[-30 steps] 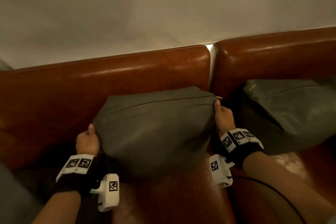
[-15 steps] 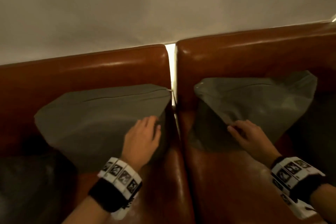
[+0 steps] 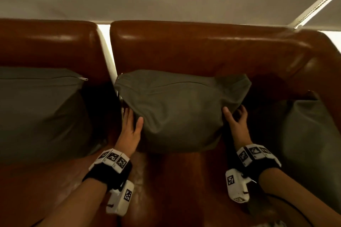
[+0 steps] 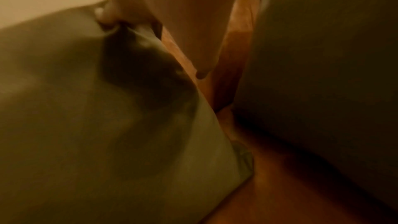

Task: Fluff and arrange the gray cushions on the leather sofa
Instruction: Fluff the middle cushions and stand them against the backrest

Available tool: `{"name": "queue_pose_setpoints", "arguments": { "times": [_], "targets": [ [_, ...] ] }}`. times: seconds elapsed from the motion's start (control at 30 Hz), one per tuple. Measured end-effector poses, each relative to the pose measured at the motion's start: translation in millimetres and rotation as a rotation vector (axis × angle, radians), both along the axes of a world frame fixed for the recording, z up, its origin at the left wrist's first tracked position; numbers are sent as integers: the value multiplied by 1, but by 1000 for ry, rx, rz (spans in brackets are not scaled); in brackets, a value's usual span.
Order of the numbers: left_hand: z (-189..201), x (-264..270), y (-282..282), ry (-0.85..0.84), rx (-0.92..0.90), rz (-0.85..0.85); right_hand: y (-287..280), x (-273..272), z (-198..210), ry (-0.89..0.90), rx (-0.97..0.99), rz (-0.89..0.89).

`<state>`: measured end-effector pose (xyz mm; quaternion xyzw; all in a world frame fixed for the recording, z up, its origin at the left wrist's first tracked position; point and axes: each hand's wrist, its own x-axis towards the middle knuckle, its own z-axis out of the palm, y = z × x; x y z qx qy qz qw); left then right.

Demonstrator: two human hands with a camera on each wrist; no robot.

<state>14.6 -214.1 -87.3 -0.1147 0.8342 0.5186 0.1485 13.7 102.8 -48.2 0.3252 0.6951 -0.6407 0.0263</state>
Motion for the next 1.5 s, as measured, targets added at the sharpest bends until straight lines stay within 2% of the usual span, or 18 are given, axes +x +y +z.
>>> {"name": "queue_pose_setpoints", "arguments": {
  "times": [0.1, 0.17, 0.27, 0.37, 0.43, 0.47, 0.53, 0.57, 0.63, 0.7, 0.77, 0.93, 1.03, 1.13, 1.23, 1.33, 1.4, 1.5],
  "targets": [
    [2, -5, 12, 24, -43, 49, -5, -9, -11, -35, -147, 65],
    [18, -6, 23, 18, -161, 126, -5, -15, -9, -6, -131, 48],
    [45, -6, 37, -1, -237, 136, 6, -21, -3, -24, -37, 1],
    [44, -12, 35, -208, -200, 169, 10, -25, -3, -174, -62, 67],
    [33, -15, 33, -337, -133, 268, 6, -28, -6, -278, -69, 155],
    [30, -16, 35, -315, -122, 339, 3, -30, -7, -282, -3, 174],
    [35, -12, 49, -73, -206, 398, -4, -32, -2, -134, 287, 158],
    [39, -7, 58, 106, -321, 325, -10, -30, 3, -6, 462, 165],
    [35, 7, 79, 357, -566, -35, -30, -17, 5, 201, 768, 316],
    [13, 17, 87, 429, -702, -347, -49, -4, -11, 256, 983, 561],
    [-13, 14, 82, 405, -774, -447, -55, 0, -37, 218, 1108, 728],
    [-58, -26, 72, 330, -802, -440, -55, -44, -84, 163, 1190, 820],
    [-82, -42, 79, 365, -803, -401, -54, -58, -102, 153, 1191, 825],
    [-85, -41, 81, 367, -840, -408, -53, -53, -91, 172, 1228, 824],
    [-78, -42, 79, 353, -868, -453, -76, -51, -57, 234, 1204, 775],
    [-75, -40, 75, 358, -867, -498, -117, -70, -40, 403, 1201, 950],
    [-77, -35, 67, 349, -823, -401, -116, -93, -46, 353, 1212, 989],
    [-75, -34, 57, 312, -697, -264, -48, -113, -58, 127, 1270, 864]
  ]
}}
